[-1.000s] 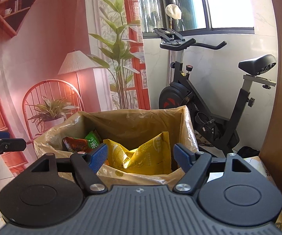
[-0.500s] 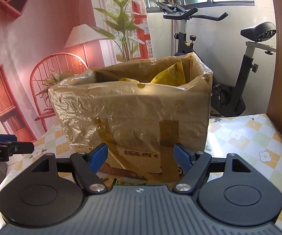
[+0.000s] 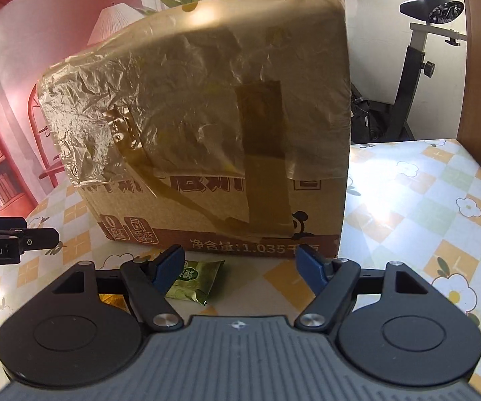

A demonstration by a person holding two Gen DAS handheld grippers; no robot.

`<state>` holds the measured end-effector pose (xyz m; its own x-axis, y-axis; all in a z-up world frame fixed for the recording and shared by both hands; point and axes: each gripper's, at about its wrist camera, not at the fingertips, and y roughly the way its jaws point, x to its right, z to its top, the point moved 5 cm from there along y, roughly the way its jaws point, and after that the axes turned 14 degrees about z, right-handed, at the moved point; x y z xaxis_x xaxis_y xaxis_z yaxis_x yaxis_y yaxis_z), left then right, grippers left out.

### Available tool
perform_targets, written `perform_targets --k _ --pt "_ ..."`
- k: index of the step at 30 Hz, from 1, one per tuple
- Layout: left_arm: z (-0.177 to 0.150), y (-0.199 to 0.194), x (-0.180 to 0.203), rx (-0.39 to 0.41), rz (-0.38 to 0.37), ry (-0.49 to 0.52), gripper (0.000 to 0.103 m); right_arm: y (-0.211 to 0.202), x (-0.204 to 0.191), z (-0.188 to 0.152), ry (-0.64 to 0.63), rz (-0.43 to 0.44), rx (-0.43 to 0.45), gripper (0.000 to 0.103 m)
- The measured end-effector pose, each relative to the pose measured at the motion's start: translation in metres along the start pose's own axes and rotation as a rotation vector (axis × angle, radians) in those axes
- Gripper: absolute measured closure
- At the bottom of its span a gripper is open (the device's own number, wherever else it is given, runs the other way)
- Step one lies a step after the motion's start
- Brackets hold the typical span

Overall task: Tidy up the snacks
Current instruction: 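Lower both tools back to the table toward the green and yellow packets, then close the right tool on the green packet while the left grasps the yellow packet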

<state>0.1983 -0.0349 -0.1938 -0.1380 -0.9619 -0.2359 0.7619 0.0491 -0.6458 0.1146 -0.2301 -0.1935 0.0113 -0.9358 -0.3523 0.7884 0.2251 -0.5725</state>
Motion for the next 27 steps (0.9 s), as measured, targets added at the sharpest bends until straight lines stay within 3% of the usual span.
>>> perform_targets --k 6,10,16,23,27 --pt "-0.013 0.014 0.019 -0.044 -0.06 0.038 0.041 0.021 0.006 -0.017 0.009 0.03 -0.064 0.033" --pt "-0.022 0.021 0.031 -0.069 -0.11 0.045 0.042 0.032 0.001 -0.021 -0.024 0.046 -0.079 0.035" --pt "-0.031 0.032 0.039 -0.08 -0.139 0.079 0.049 0.05 -0.016 -0.016 -0.15 0.114 -0.107 0.035" --pt "-0.028 0.038 0.032 -0.08 -0.153 0.042 0.06 0.067 -0.033 -0.013 -0.29 0.209 -0.139 0.057" --pt "-0.028 0.039 0.033 -0.083 -0.162 0.032 0.061 0.079 -0.041 -0.009 -0.313 0.23 -0.15 0.058"
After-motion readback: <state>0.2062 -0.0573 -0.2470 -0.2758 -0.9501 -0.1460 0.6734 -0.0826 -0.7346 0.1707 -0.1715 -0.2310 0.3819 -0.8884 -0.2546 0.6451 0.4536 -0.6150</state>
